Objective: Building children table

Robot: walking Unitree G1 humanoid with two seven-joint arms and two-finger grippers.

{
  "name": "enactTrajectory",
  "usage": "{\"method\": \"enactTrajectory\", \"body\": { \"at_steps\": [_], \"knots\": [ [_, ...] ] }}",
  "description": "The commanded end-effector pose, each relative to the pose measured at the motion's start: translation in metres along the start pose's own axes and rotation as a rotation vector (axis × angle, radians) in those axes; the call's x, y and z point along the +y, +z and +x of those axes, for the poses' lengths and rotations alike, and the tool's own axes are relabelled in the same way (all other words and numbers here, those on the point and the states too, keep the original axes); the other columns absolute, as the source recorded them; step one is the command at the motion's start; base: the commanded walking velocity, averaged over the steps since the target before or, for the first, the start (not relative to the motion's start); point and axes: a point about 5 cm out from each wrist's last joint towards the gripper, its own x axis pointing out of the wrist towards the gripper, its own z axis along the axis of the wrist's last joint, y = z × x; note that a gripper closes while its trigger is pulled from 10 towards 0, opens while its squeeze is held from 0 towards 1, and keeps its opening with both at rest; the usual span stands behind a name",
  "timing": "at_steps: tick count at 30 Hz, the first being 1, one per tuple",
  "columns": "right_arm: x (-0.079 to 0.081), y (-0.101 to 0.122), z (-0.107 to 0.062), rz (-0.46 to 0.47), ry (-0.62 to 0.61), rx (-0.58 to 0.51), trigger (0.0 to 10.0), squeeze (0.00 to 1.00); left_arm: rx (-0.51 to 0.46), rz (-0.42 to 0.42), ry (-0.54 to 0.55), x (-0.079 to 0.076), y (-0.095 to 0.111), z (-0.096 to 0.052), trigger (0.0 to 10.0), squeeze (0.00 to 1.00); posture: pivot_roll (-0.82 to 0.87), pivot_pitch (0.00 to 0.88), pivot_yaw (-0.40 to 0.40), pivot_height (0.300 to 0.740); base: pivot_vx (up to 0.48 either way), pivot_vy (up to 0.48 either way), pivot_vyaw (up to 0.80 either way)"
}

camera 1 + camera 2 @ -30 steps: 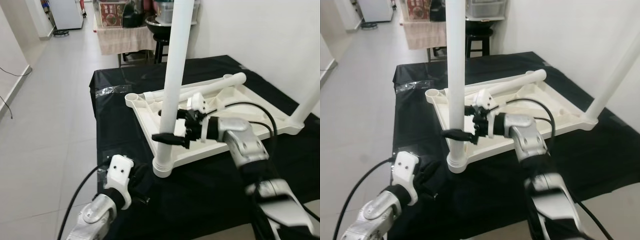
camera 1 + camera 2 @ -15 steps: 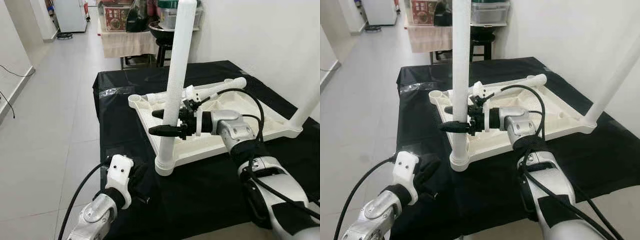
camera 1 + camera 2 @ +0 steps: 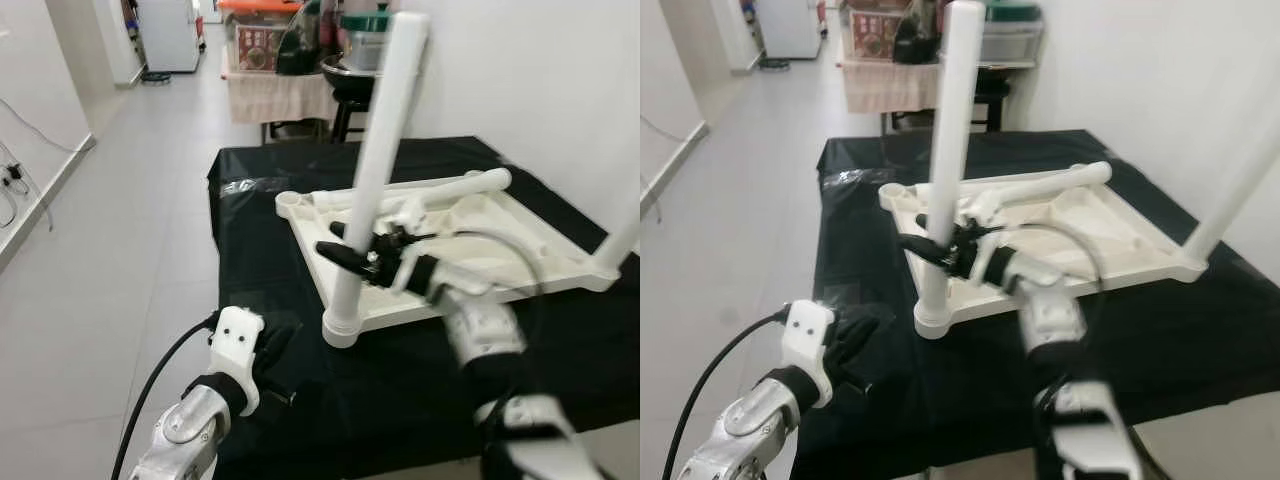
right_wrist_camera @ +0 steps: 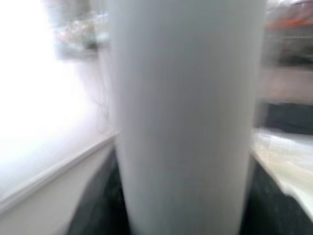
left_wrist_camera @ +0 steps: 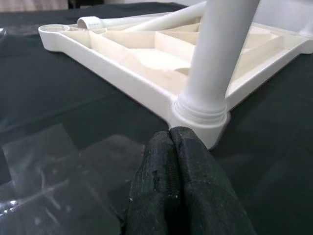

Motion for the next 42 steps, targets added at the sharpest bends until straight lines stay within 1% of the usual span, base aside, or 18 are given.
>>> {"method": "enactTrajectory", "body": {
  "at_steps": [1, 4, 7, 10, 11, 13, 14, 15, 16, 17, 22, 23, 26, 34, 35, 36, 37, 42],
  "knots": [
    [0.004, -0.052, -0.019, 0.093, -0.121, 0.259, 0.0, 0.0, 0.009, -0.002, -0.006, 0.001, 0.0, 0.0, 10.0, 0.0, 0.03, 0.065, -0.026, 0.74, 0.0, 0.0, 0.0],
    [0.016, -0.043, -0.015, -0.115, -0.027, 0.241, 0.0, 0.0, 0.012, 0.004, -0.008, 0.002, -0.001, 0.0, 10.0, 0.0, 0.01, 0.053, -0.016, 0.74, 0.0, 0.0, 0.0],
    [0.0, -0.04, -0.007, -0.11, -0.066, 0.248, 0.0, 0.0, 0.013, 0.006, -0.008, 0.003, -0.001, 0.002, 10.0, 0.0, 0.02, 0.051, -0.026, 0.74, 0.0, 0.0, 0.0],
    [-0.002, -0.038, -0.006, -0.057, -0.088, 0.252, 0.0, 0.0, 0.008, 0.002, 0.006, 0.004, -0.001, 0.002, 10.0, 0.0, 0.02, 0.05, -0.025, 0.74, 0.0, 0.0, 0.0],
    [-0.003, -0.037, -0.006, -0.056, -0.102, 0.256, 10.0, 0.0, 0.007, 0.002, 0.008, 0.004, -0.001, 0.002, 10.0, 0.0, 0.01, 0.047, -0.019, 0.74, 0.0, 0.0, 0.0],
    [-0.004, -0.035, -0.007, -0.056, -0.115, 0.26, 10.0, 0.0, 0.007, 0.002, 0.008, 0.004, -0.001, 0.002, 10.0, 0.0, 0.01, 0.046, -0.018, 0.74, 0.0, 0.0, 0.0],
    [-0.003, -0.032, -0.008, -0.039, -0.136, 0.257, 10.0, 0.55, 0.008, 0.003, 0.005, 0.004, -0.001, 0.002, 10.0, 0.0, 0.01, 0.046, -0.018, 0.74, 0.0, 0.0, 0.0],
    [-0.003, -0.032, -0.008, -0.039, -0.136, 0.257, 10.0, 0.55, 0.008, 0.003, 0.005, 0.004, -0.001, 0.002, 10.0, 0.0, 0.01, 0.046, -0.018, 0.74, 0.0, 0.0, 0.0],
    [-0.003, -0.027, -0.007, -0.031, -0.138, 0.233, 10.0, 0.95, 0.01, 0.004, 0.002, 0.004, -0.001, 0.003, 10.0, 0.0, 0.02, 0.043, -0.02, 0.74, 0.0, 0.0, 0.0],
    [-0.005, -0.016, -0.002, -0.031, -0.071, 0.18, 10.0, 1.0, 0.011, 0.004, 0.0, 0.004, -0.001, 0.003, 10.0, 0.0, 0.02, 0.041, -0.017, 0.74, 0.0, 0.0, 0.0],
    [-0.014, 0.018, 0.013, -0.127, 0.24, 0.063, 10.0, 1.0, 0.012, 0.003, -0.003, 0.003, -0.002, 0.004, 10.0, 0.0, 0.02, 0.035, -0.019, 0.74, 0.0, 0.0, 0.0],
    [-0.015, 0.024, 0.015, -0.161, 0.385, 0.065, 10.0, 0.0, 0.012, 0.003, -0.003, 0.003, -0.002, 0.004, 10.0, 0.0, 0.02, 0.034, -0.023, 0.74, 0.0, 0.0, 0.0],
    [-0.019, 0.033, 0.017, -0.211, 0.616, 0.104, 10.0, 0.0, 0.011, 0.002, -0.002, 0.003, -0.002, 0.004, 10.0, 0.0, 0.03, 0.03, -0.029, 0.74, 0.0, 0.0, 0.0],
    [-0.03, 0.044, 0.033, -0.169, 0.716, 0.186, 10.0, 0.0, 0.011, 0.005, 0.001, 0.001, -0.003, 0.002, 10.0, 0.0, 0.05, 0.029, -0.039, 0.74, 0.0, 0.0, 0.0],
    [-0.032, 0.043, 0.035, -0.158, 0.709, 0.202, 4.9, 0.0, 0.011, 0.006, 0.001, 0.0, -0.003, 0.002, 10.0, 0.0, 0.07, 0.027, -0.043, 0.74, 0.0, 0.0, 0.0],
    [-0.032, 0.043, 0.035, -0.158, 0.709, 0.202, 4.9, 0.0, 0.011, 0.006, 0.001, 0.0, -0.003, 0.002, 10.0, 0.0, 0.07, 0.027, -0.043, 0.74, 0.0, 0.0, 0.0],
    [-0.038, 0.038, 0.035, -0.14, 0.68, 0.236, 0.0, 0.0, 0.011, 0.008, 0.001, 0.0, -0.004, 0.002, 10.0, 0.0, 0.07, 0.025, -0.047, 0.74, 0.0, 0.0, 0.0],
    [-0.048, 0.029, 0.03, -0.127, 0.616, 0.258, 0.0, 0.0, 0.006, 0.01, 0.003, -0.002, -0.003, 0.002, 10.0, 0.0, 0.07, 0.023, -0.051, 0.74, 0.0, 0.0, 0.0]
  ]
}}
